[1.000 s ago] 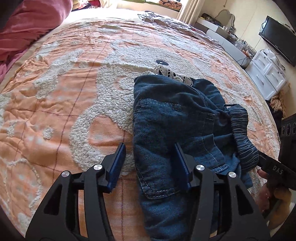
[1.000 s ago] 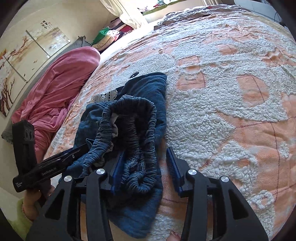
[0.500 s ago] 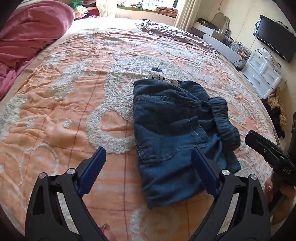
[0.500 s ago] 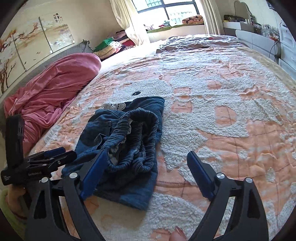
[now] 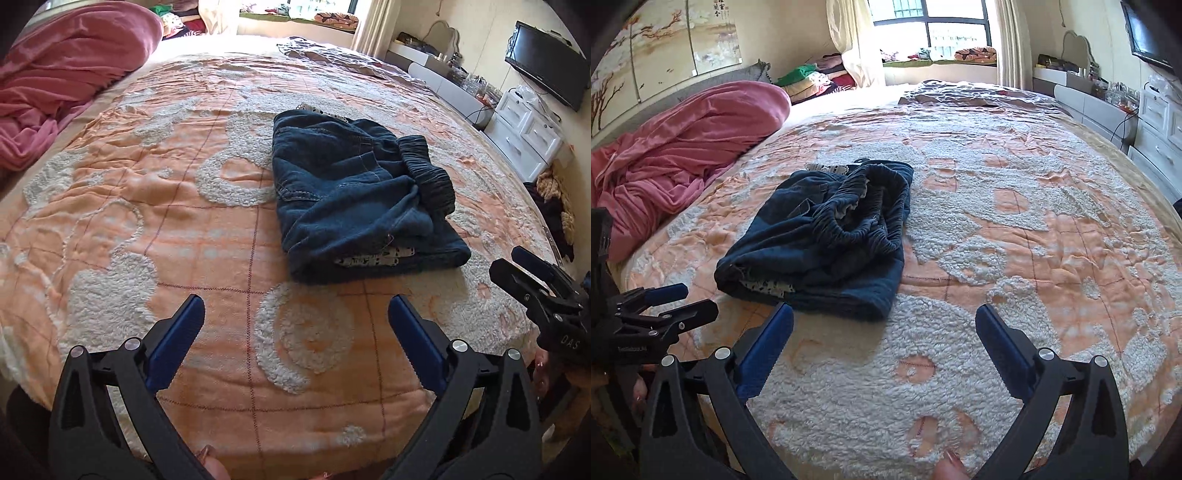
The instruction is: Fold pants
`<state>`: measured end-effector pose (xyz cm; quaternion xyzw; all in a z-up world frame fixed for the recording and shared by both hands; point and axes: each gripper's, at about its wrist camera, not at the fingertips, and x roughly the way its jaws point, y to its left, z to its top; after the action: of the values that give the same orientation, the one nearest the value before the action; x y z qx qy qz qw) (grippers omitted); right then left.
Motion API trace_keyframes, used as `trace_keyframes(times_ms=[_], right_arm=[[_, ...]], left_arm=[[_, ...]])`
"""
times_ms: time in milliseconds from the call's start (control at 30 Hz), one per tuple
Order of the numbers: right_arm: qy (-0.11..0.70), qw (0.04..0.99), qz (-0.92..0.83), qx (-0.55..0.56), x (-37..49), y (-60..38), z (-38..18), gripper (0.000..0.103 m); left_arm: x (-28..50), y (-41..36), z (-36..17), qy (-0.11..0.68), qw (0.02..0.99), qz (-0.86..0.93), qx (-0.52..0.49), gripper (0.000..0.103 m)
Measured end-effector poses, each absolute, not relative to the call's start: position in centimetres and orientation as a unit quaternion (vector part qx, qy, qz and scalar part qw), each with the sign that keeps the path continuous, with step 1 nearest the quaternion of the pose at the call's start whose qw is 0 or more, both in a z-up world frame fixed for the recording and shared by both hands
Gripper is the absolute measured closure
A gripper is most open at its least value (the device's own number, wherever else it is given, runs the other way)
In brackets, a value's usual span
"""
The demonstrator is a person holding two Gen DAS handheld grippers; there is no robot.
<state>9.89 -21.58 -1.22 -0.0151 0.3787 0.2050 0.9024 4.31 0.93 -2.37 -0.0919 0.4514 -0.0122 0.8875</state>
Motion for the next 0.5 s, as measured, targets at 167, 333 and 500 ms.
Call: trace_keyframes(times_ms=[167, 333, 500], right_arm=[[0.386, 0.900, 0.203, -0.016, 9.3, -21.5, -1.7, 0.005], [0.387, 0.901, 0.195, -0.022, 9.3, -21.6, -1.6, 0.005], [0.391, 0.900, 0.193, -0.021, 9.4, -21.8, -1.7, 0.005]], left_arm=[[4.0, 0.6, -2.9, 0.461, 0.883, -0.009, -0.087, 0.009], [3.9, 0.4, -3.1, 0.463, 0.882, -0.005, -0.087, 0.009], [3.8, -0.2, -3.3, 0.468, 0.880, 0.000, -0.081, 0.009]])
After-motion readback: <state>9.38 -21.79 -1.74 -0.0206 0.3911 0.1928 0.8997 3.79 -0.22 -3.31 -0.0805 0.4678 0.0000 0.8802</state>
